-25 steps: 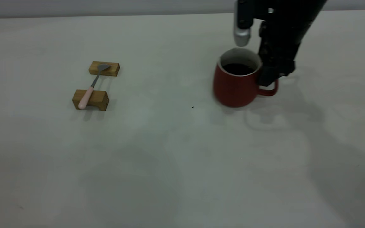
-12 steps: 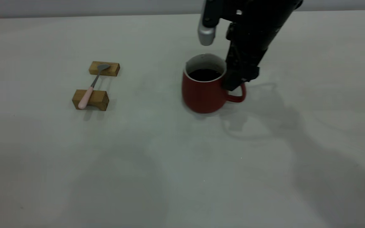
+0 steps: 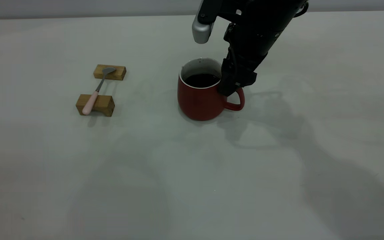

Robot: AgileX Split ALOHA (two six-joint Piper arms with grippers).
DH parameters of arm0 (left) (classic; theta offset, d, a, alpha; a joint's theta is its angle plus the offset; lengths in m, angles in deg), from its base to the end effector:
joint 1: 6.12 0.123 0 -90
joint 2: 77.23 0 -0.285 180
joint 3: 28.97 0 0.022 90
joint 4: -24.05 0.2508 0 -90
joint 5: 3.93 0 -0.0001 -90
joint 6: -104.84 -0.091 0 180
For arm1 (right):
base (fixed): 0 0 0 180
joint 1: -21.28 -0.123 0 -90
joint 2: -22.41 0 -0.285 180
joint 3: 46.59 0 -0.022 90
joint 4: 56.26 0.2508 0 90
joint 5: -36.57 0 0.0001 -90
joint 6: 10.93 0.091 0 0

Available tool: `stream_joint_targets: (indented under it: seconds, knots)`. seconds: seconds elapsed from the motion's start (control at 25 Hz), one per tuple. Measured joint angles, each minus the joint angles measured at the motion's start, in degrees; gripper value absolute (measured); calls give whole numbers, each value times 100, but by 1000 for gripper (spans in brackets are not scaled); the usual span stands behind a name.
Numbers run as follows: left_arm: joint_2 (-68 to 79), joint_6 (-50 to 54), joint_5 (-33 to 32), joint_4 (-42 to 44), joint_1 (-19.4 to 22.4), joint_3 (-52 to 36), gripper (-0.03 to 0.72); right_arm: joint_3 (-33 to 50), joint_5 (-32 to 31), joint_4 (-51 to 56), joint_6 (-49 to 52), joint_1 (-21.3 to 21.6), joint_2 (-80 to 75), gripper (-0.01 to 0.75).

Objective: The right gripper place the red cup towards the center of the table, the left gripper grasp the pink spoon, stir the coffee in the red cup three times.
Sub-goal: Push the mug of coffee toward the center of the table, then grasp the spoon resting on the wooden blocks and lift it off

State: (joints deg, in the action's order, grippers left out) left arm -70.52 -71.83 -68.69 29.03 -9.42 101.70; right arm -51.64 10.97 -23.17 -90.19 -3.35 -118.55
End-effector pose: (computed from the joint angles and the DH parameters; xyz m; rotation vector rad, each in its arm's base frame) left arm -0.0089 0.0077 0.2682 -0.0086 2.1052 0.0357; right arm 0.3956 0.2050 0.0558 -1.6696 2.1316 0.2053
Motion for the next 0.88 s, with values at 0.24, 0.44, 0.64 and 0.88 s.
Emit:
stream_joint_targets:
  seconds: [0.24,0.44,0.64,0.88]
  knots:
    - [0,0,0,0,0,0,442,0,-1135,-209,869,178,587,591]
    - [0,0,0,0,0,0,442,0,-2727,-487,2717,472,1835,589]
    - [0,0,0,0,0,0,442,0,-4061,-976,4318,588,3160,587]
    - [0,0,0,0,0,0,442,247,-4399,-1749,5920,595,4524,587]
